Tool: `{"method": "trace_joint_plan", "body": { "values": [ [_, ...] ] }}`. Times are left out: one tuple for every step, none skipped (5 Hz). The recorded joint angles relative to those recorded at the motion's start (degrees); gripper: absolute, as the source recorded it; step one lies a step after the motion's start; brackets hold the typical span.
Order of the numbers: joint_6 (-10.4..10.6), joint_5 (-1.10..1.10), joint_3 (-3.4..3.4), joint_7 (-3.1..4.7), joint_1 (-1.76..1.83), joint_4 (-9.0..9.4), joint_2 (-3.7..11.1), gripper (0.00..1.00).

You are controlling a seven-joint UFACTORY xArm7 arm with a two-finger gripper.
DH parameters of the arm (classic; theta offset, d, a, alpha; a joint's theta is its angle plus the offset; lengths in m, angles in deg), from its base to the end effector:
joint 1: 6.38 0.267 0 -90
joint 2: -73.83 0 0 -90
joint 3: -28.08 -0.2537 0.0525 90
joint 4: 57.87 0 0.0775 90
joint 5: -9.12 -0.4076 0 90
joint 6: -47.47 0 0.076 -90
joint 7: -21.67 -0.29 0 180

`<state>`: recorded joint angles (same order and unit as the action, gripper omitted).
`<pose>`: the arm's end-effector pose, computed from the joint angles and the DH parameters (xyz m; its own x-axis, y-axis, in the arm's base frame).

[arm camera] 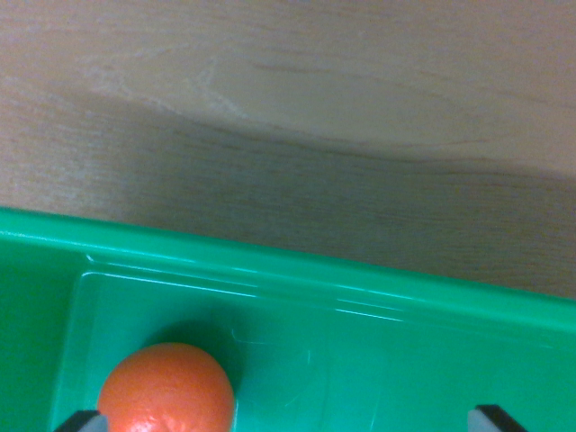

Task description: Pick fruit

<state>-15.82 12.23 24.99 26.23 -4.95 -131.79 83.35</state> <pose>0.5757 0.0342 0.1142 0.9834 0.1809 0.0160 0.1801 -0.9828 0.0414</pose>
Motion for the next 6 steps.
{"method": "trace_joint_plan", "body": {
  "values": [
    [2.76, -0.28, -0.37, 0.88, 0.29, 2.28, 1.1, 0.0],
    [2.76, -0.28, -0.37, 0.88, 0.29, 2.28, 1.1, 0.0],
    [5.31, -0.53, -0.71, 1.7, 0.57, 4.38, 2.11, 0.0],
    [5.31, -0.53, -0.71, 1.7, 0.57, 4.38, 2.11, 0.0],
    [7.91, -0.8, -1.06, 2.54, 0.85, 6.53, 3.15, 0.0],
    [7.91, -0.8, -1.06, 2.54, 0.85, 6.53, 3.15, 0.0]
  ]
}}
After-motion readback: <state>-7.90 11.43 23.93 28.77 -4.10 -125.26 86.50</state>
